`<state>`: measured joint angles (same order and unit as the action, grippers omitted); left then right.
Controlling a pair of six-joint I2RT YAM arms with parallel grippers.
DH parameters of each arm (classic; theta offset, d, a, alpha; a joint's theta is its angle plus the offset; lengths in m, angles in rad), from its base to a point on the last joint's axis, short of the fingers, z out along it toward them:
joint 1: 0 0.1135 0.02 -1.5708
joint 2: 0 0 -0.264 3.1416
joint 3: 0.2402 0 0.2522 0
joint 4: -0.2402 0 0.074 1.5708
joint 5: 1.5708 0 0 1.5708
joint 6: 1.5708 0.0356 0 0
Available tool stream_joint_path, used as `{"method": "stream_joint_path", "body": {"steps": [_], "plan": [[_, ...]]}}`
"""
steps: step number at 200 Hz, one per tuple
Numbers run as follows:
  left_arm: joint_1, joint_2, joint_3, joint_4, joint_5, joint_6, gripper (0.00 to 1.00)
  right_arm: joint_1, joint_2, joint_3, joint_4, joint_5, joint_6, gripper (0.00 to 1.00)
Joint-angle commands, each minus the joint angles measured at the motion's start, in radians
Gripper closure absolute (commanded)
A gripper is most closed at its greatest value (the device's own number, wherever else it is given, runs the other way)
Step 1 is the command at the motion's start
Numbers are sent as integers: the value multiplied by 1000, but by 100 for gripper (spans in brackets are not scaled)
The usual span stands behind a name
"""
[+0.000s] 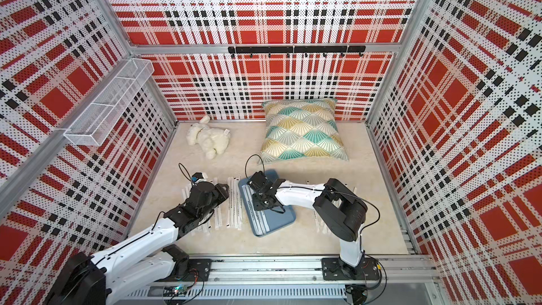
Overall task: Put the straws into the storage box
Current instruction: Move the straw from the storage box, then pick up the straw from the center of the board.
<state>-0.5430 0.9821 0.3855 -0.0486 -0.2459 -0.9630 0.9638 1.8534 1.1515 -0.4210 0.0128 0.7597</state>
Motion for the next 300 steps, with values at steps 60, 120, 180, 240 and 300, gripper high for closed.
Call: {"method": "stream_joint_path", "body": {"steps": [60, 120, 180, 240, 300], "plan": [[-4, -26, 15, -6, -28, 52, 54, 8, -140, 58, -156, 58, -27, 71], [-245, 117, 250, -160, -266, 202, 38, -387, -459, -253, -246, 104, -122, 72], [-458, 438, 378, -7, -104, 179, 35, -490, -406, -372, -181, 107, -200, 64], [-402, 410, 316, 58, -43, 171, 37, -492, -338, -427, -101, 119, -200, 74], [-244, 220, 203, 47, -39, 149, 40, -344, -436, -273, -294, 230, -169, 90]]}}
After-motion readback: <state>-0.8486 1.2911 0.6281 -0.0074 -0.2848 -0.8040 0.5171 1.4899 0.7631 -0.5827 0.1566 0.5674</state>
